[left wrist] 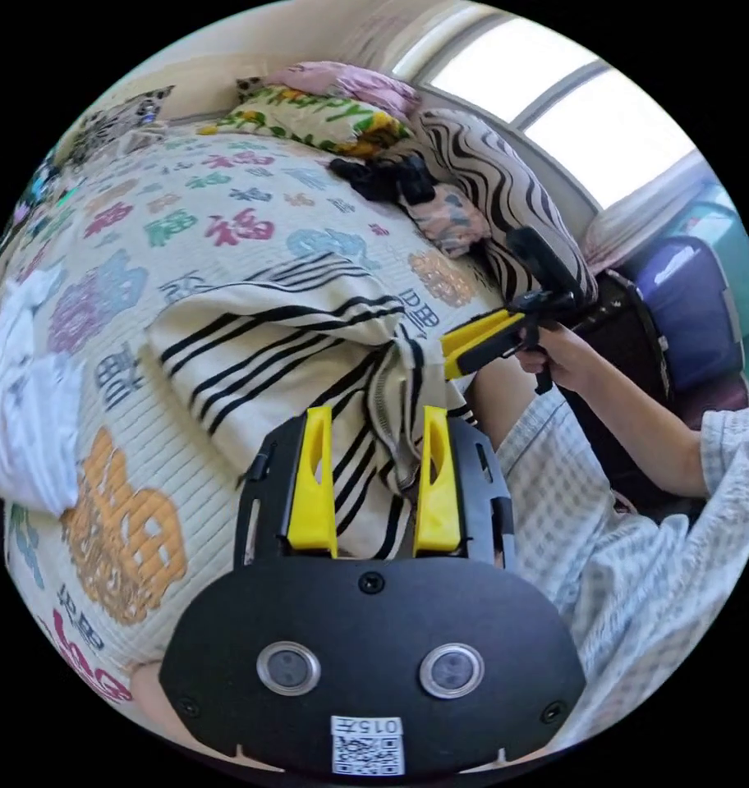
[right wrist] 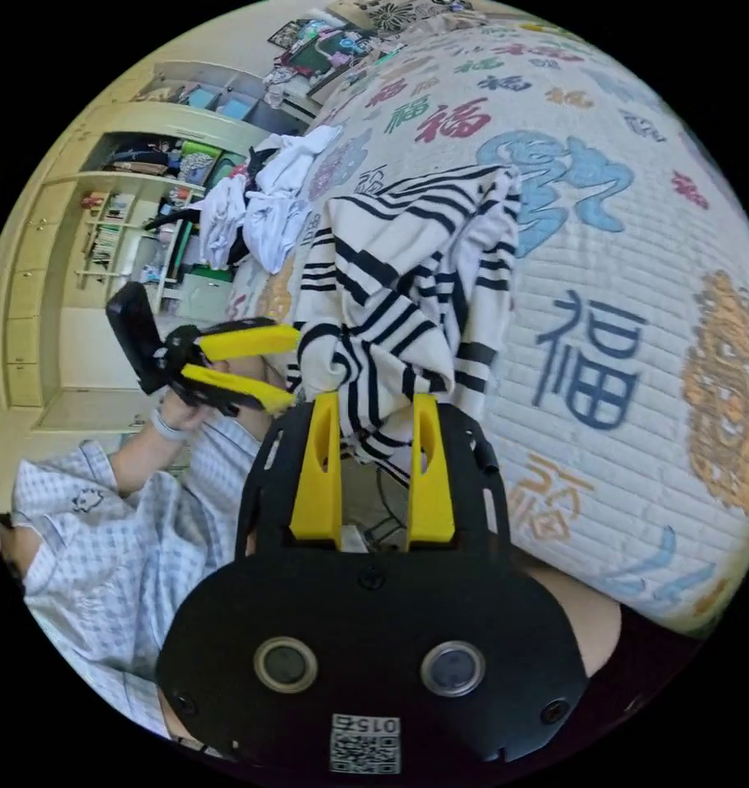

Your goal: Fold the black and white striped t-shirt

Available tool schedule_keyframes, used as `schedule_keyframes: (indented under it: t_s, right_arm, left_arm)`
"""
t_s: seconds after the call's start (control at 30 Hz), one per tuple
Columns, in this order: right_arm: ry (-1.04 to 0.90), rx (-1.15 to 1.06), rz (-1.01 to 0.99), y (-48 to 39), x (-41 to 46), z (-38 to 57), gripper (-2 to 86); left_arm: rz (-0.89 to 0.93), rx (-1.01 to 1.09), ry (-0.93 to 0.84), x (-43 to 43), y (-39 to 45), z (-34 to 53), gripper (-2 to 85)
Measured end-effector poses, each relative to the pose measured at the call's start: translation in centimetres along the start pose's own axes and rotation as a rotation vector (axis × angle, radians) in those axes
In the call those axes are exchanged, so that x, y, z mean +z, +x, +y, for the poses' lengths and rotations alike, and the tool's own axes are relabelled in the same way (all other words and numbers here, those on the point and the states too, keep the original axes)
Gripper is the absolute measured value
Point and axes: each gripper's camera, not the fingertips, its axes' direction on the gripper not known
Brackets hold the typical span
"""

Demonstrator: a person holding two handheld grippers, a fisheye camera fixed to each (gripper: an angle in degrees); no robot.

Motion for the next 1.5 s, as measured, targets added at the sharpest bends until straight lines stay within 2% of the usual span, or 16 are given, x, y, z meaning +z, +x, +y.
schedule_keyframes:
  t_s: [0.17, 0.27, 0.33, 0.4, 0.47, 0.53, 0.63, 0.8, 0.9, 1.03, 1.1, 1.17, 1.23, 1.3, 1.4, 1.5]
  right_arm:
    - [0.070, -0.013, -0.081, -0.6, -0.6, 0.4, 2.4]
    - [0.175, -0.088, -0.181, -1.3, -3.1, 2.8, 3.1]
    - [0.223, -0.111, -0.191, -1.4, -4.3, 4.4, 4.8]
    - [0.181, -0.109, -0.083, -2.0, -4.2, 5.3, 9.1]
    - [0.113, -0.127, -0.033, -2.8, -3.0, 5.3, 11.9]
    - [0.044, -0.156, 0.003, -3.8, -1.2, 4.8, 13.1]
    - [-0.063, -0.203, 0.118, -5.7, 2.4, 3.6, 12.8]
    - [-0.199, -0.240, 0.345, -7.4, 6.4, 2.5, 4.9]
    - [-0.169, -0.229, 0.317, -7.5, 5.5, 3.3, 2.0]
    - [-0.106, -0.250, 0.253, -8.1, 4.9, 4.1, 4.5]
    - [-0.146, -0.192, 0.320, -8.0, 6.3, 3.6, 8.5]
    - [-0.161, -0.162, 0.304, -7.7, 7.4, 3.2, 8.1]
    - [-0.155, -0.128, 0.301, -7.4, 7.8, 2.9, 4.7]
    - [-0.163, -0.119, 0.261, -7.5, 7.2, 2.9, 0.6]
    - [-0.034, -0.130, 0.230, -8.2, 4.0, 4.0, -0.2]
    - [0.161, -0.114, 0.085, -8.2, 0.1, 4.7, -0.3]
  left_arm:
    - [-0.040, -0.017, -0.102, 3.5, 0.6, -2.7, 2.8]
    - [0.056, -0.099, 0.121, -1.8, -1.0, -1.3, 1.0]
    - [0.108, -0.263, 0.393, -8.3, -3.8, 2.3, 0.3]
    - [0.076, -0.374, 0.565, -12.6, -5.7, 6.1, 0.1]
    - [-0.032, -0.488, 0.629, -15.4, -7.2, 10.0, 0.0]
    - [-0.139, -0.610, 0.583, -16.5, -9.0, 14.1, 0.0]
    - [-0.153, -0.702, 0.454, -14.7, -10.3, 17.3, 0.3]
    - [-0.226, -0.724, 0.332, -12.5, -9.0, 17.6, 3.8]
    - [-0.344, -0.571, 0.282, -12.9, -6.2, 15.0, 6.5]
    - [-0.206, -0.132, 0.079, -8.3, -1.6, 8.5, 9.3]
    - [-0.327, -0.005, 0.014, -5.1, 0.4, 5.7, 10.6]
    - [-0.393, 0.094, -0.011, -1.9, 1.6, 3.4, 10.1]
    - [-0.453, 0.185, -0.155, 2.0, 1.9, 0.8, 3.4]
    - [-0.416, 0.152, -0.130, 1.5, 1.1, 0.1, 1.3]
    - [-0.330, -0.086, 0.121, -4.8, -2.2, 1.9, 0.1]
    - [-0.428, -0.321, 0.349, -11.2, -5.5, 6.7, -0.3]
